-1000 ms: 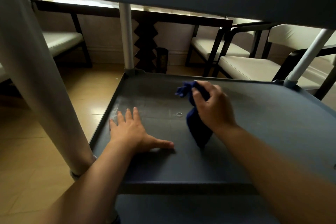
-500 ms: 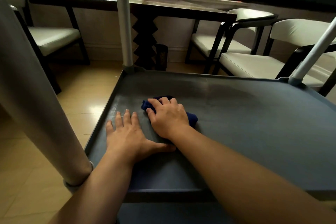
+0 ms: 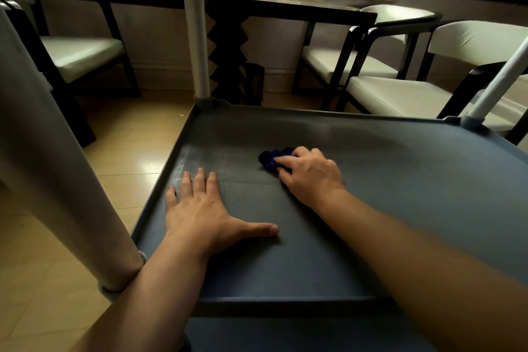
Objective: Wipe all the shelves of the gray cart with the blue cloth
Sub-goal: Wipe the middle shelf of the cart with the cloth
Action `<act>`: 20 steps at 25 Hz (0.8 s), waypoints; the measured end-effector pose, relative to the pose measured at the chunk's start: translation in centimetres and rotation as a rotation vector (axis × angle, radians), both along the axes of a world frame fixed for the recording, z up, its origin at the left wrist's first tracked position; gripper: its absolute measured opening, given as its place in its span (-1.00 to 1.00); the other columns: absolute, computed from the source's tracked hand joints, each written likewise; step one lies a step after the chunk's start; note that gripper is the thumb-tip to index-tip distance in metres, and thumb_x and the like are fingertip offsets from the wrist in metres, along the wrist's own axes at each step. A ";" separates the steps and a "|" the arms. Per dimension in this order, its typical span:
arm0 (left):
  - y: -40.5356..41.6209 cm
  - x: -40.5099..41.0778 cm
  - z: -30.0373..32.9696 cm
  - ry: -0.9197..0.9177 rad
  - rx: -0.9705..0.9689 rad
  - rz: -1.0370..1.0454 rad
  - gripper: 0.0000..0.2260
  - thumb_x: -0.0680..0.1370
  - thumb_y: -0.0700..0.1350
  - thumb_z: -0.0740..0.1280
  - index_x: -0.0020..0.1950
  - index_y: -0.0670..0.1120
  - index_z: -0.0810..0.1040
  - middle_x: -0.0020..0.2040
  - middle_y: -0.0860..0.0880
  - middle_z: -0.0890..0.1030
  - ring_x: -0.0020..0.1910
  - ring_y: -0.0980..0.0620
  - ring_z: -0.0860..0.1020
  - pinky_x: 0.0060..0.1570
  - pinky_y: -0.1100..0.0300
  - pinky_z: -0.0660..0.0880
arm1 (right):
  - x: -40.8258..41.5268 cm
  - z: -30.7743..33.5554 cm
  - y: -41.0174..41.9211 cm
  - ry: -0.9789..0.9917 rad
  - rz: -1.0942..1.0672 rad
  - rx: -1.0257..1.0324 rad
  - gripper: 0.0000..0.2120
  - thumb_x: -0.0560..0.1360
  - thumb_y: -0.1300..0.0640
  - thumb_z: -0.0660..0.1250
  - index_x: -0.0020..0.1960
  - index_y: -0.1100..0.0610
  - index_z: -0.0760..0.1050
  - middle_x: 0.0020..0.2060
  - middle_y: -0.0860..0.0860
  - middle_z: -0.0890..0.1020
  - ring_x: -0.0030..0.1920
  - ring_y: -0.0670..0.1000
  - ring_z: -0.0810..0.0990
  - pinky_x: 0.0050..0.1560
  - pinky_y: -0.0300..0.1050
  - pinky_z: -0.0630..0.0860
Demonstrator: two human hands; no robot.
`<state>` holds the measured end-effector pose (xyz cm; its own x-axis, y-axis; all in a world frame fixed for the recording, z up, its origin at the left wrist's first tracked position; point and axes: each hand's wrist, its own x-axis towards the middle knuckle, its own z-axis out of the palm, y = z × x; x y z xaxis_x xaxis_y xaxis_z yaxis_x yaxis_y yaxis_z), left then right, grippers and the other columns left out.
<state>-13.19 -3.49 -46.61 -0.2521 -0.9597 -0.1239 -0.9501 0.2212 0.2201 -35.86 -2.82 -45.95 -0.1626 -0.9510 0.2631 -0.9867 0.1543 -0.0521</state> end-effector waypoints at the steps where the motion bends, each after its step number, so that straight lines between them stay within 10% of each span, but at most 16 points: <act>1: 0.0 0.1 0.0 0.002 0.000 -0.006 0.61 -0.20 0.85 -0.06 0.69 -0.03 -0.19 0.72 -0.06 -0.18 0.66 -0.11 -0.26 0.62 -0.19 -0.24 | -1.6 0.1 0.8 -0.003 -0.047 0.007 -0.63 0.56 -0.21 0.14 0.33 -0.26 0.47 0.19 -0.01 0.54 0.13 0.15 0.49 0.03 0.07 0.49; 10: 0.2 0.2 0.3 -0.005 -0.010 -0.021 0.60 -0.18 0.85 -0.05 0.69 -0.02 -0.15 0.72 -0.06 -0.16 0.67 -0.12 -0.22 0.62 -0.18 -0.21 | -16.3 0.1 10.0 -0.017 -0.529 0.064 -0.61 0.57 -0.25 0.11 0.36 -0.29 0.45 0.21 0.01 0.53 0.11 0.20 0.48 0.08 0.08 0.48; 20: 0.0 -0.2 0.5 -0.010 -0.077 -0.004 0.56 -0.15 0.85 -0.07 0.68 -0.05 0.02 0.71 -0.11 0.00 0.67 -0.18 -0.07 0.61 -0.24 -0.05 | -14.4 1.7 9.9 -0.226 -0.334 -0.113 -0.69 0.57 -0.10 0.26 0.27 -0.09 0.58 -0.02 0.10 0.58 0.03 0.23 0.55 -0.02 0.02 0.50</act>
<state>-13.39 -3.53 -46.07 -0.2547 -0.9656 -0.0523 -0.9513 0.2405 0.1930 -50.23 7.06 -44.28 -0.5225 -0.8035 0.2853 -0.8454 0.4445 -0.2962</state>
